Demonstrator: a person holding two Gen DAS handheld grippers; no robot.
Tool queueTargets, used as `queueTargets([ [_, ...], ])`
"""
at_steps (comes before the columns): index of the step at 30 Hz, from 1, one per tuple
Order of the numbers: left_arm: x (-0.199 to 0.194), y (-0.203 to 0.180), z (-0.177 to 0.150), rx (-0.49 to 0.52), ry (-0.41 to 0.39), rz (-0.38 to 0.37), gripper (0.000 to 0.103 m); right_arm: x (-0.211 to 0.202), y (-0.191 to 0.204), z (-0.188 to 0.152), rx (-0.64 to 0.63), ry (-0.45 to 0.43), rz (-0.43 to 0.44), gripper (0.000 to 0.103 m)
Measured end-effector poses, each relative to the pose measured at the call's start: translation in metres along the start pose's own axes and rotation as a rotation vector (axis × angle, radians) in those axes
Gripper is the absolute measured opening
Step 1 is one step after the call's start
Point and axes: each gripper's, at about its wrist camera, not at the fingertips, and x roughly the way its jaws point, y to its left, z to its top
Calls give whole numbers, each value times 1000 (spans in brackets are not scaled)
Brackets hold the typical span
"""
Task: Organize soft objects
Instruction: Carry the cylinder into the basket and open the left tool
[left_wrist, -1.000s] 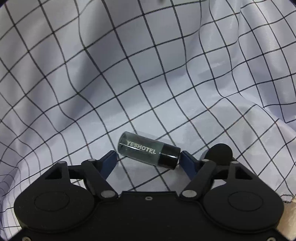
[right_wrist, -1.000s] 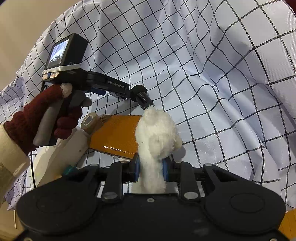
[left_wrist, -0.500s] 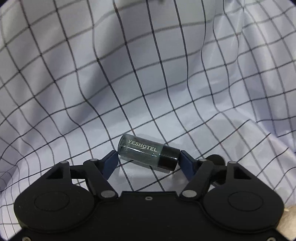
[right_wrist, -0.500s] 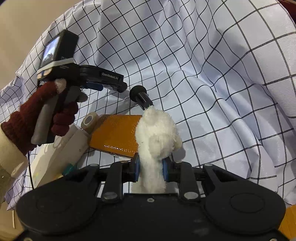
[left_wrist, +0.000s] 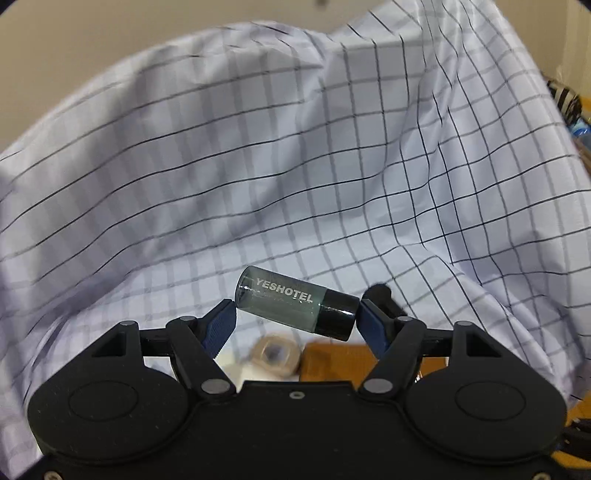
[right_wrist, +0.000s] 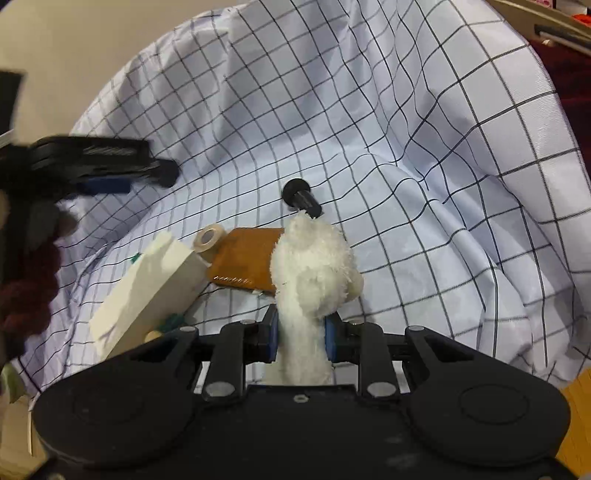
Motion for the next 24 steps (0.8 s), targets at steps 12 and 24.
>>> queueTargets([
  [12, -121, 24, -102, -166, -48, 16, 67, -62, 23, -53, -47, -21, 36, 23],
  [24, -149, -6, -200, -334, 25, -20, 67, -99, 33, -105, -75, -19, 95, 23],
])
